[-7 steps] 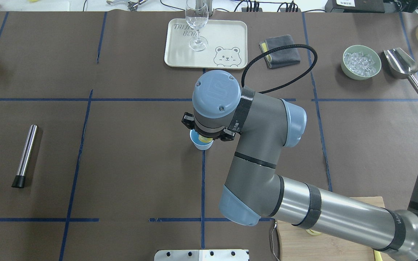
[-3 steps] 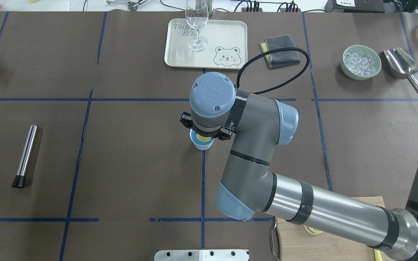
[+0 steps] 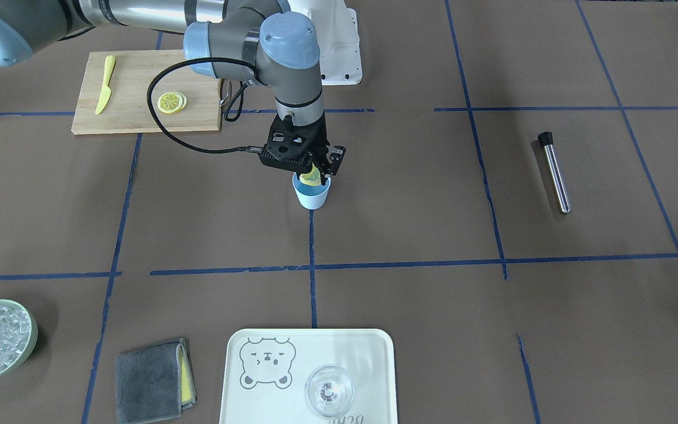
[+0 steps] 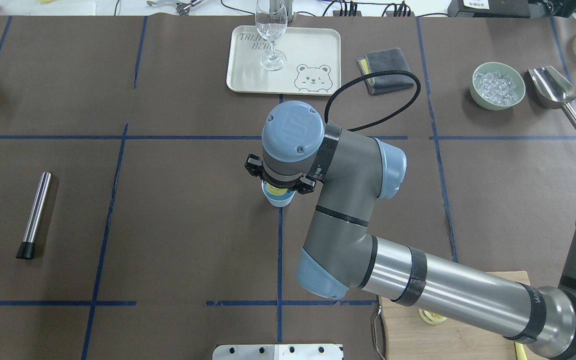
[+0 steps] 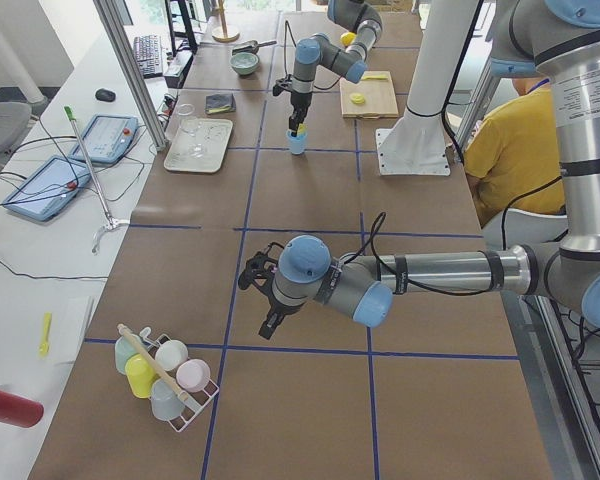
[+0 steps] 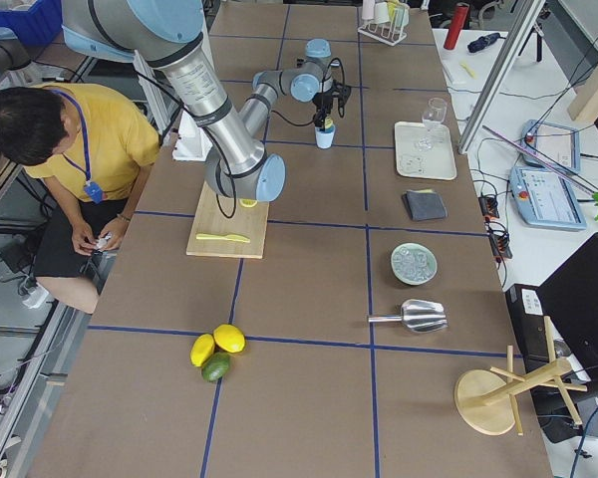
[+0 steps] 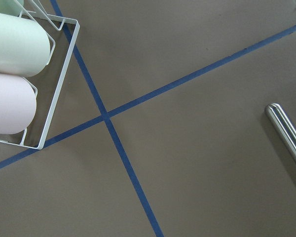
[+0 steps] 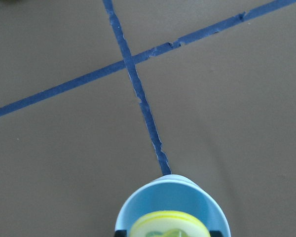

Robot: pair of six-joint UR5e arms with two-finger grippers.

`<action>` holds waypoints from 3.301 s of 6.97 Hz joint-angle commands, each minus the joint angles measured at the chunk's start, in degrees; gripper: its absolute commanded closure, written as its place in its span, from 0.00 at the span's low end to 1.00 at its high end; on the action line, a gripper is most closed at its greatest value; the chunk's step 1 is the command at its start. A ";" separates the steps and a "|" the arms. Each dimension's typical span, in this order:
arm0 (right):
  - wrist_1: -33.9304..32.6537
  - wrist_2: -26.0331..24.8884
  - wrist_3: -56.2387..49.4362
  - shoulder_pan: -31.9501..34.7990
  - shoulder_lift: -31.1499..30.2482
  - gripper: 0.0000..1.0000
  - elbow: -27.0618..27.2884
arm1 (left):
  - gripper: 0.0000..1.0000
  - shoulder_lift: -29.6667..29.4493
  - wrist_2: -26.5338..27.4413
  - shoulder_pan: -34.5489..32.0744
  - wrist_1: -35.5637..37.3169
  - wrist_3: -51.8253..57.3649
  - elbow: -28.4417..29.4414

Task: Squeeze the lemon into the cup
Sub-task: 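Lower the lemon slice into the blue cup and open the right gripper, then raise the right gripper away from the cup toward the ice bowl, then lower the left gripper onto the steel muddler and grasp it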

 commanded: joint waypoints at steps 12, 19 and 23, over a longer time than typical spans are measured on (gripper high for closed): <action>-1.33 12.88 -15.79 13.31 -29.84 0.00 26.50 | 0.00 -6.80 5.68 28.51 -4.85 -47.85 -0.23; -1.06 12.26 -18.71 13.94 -32.68 0.00 26.60 | 0.04 -14.09 14.85 35.33 -4.24 -51.36 5.99; -1.06 12.26 -18.44 13.85 -32.24 0.00 26.68 | 0.37 -14.37 17.40 35.33 -4.06 -48.70 7.94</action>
